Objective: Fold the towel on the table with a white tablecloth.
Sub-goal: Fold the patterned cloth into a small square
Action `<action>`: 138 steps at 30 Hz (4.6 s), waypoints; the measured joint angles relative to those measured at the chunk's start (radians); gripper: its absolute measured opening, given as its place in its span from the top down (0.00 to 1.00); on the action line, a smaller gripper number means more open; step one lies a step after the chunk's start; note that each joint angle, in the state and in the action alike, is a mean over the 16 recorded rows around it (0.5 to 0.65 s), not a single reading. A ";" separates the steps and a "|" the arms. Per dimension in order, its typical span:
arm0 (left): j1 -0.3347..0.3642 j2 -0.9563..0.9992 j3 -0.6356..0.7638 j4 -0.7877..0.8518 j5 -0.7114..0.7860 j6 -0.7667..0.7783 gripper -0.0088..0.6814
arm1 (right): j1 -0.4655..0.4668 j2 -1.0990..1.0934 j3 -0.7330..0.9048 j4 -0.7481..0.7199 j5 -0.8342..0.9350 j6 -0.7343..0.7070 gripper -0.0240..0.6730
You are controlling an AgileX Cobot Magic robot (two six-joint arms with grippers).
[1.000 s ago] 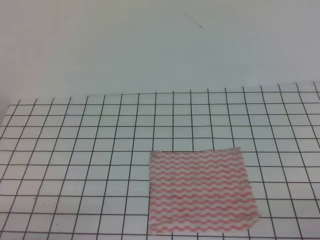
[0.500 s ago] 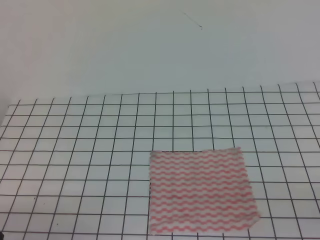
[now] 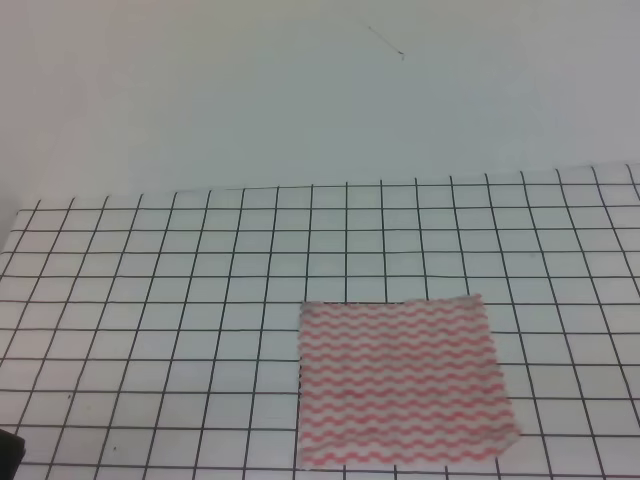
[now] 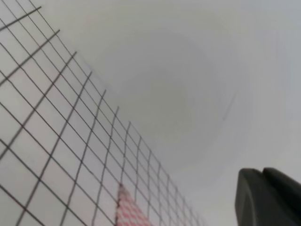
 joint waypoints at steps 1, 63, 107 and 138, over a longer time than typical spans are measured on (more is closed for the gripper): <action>0.000 0.000 0.000 -0.029 0.000 0.000 0.99 | 0.000 0.000 0.000 0.002 -0.003 0.019 0.97; -0.047 0.775 -0.549 0.014 0.363 0.974 0.99 | 0.456 1.013 -0.792 0.281 0.882 -0.832 0.97; -0.372 1.171 -0.707 0.215 0.391 0.541 0.74 | 0.457 1.751 -0.924 0.694 0.702 -1.333 0.69; -0.372 1.171 -0.707 0.240 0.449 0.558 0.74 | 0.427 1.753 -0.914 0.563 0.826 -1.209 0.69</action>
